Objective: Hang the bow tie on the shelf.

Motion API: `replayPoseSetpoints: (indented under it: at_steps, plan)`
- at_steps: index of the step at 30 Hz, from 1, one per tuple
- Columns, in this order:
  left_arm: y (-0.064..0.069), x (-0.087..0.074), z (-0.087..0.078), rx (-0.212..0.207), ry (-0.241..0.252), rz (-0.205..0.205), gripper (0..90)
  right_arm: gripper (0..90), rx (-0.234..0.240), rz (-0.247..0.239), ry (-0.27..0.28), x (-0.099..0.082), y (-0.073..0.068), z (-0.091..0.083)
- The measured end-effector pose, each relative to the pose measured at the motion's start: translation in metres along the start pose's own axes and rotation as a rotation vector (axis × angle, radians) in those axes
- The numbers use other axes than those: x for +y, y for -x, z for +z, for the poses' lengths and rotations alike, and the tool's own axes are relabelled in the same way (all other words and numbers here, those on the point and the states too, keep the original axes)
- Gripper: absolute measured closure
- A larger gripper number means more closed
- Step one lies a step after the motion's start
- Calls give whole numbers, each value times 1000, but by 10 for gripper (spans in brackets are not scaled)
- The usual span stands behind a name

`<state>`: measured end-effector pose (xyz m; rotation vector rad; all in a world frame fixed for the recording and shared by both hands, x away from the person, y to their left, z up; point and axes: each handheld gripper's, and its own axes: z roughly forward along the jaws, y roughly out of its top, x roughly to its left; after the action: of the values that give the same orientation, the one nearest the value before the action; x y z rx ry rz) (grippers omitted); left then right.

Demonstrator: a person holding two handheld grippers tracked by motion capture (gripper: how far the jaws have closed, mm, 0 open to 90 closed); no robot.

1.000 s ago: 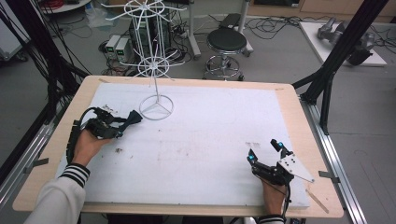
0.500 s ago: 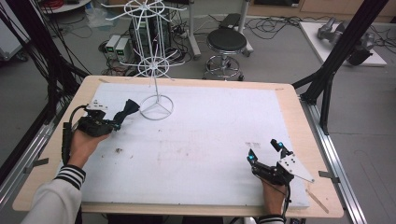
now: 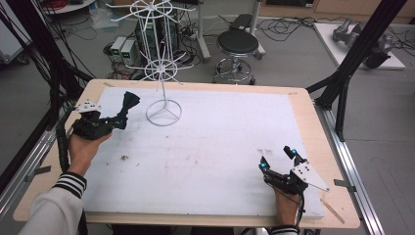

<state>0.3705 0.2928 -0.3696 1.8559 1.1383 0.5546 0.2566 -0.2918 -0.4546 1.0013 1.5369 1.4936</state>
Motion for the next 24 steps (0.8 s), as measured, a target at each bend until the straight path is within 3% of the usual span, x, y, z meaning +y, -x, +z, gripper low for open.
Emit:
replayPoseSetpoints:
  at_steps: [12, 24]
  plan:
    - [2, 17, -11, -35, 108, -40, 791, 90, 2, -2, 0, 0, 0, 0]
    - [5, 39, -24, -4, 210, -40, 791, 90, 2, -3, 1, 0, 0, 0]
